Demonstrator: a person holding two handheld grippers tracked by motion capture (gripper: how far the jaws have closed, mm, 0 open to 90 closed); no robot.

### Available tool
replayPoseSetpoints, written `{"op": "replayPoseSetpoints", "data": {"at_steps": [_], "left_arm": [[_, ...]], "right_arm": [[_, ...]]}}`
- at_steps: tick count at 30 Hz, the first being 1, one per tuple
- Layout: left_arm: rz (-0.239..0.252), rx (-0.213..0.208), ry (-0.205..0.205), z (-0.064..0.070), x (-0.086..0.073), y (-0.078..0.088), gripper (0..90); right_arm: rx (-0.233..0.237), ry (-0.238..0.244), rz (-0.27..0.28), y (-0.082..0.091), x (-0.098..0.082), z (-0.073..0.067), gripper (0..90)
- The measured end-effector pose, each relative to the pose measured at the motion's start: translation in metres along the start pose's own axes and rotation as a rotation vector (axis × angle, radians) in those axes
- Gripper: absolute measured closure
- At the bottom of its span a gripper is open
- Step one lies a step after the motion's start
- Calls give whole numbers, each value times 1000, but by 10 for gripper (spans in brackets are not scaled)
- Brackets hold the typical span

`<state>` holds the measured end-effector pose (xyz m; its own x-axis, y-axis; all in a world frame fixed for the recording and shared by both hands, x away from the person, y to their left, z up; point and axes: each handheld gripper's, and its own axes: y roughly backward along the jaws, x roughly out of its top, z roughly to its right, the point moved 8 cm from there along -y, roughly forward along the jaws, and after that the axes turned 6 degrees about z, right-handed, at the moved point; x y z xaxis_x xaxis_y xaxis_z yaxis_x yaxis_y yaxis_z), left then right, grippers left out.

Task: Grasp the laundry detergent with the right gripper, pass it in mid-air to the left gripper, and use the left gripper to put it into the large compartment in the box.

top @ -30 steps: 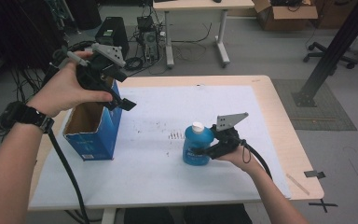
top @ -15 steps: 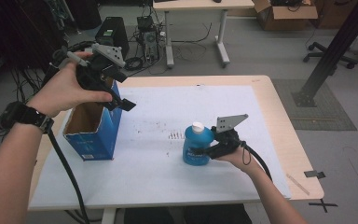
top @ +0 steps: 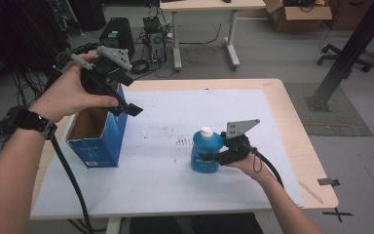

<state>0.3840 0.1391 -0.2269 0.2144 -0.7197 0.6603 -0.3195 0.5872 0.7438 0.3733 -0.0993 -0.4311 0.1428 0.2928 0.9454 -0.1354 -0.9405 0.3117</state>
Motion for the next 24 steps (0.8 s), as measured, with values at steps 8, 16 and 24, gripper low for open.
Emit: {"op": "replayPoseSetpoints", "data": {"at_steps": [8, 16, 24], "left_arm": [[2, -1, -1, 0, 2, 1, 31], [4, -3, -12, 2, 6, 2, 31], [0, -8, -38, 6, 14, 2, 31]], "right_arm": [[7, 5, 12, 7, 18, 3, 419], [31, 38, -15, 14, 50, 3, 420], [82, 66, -33, 18, 87, 0, 421]]}}
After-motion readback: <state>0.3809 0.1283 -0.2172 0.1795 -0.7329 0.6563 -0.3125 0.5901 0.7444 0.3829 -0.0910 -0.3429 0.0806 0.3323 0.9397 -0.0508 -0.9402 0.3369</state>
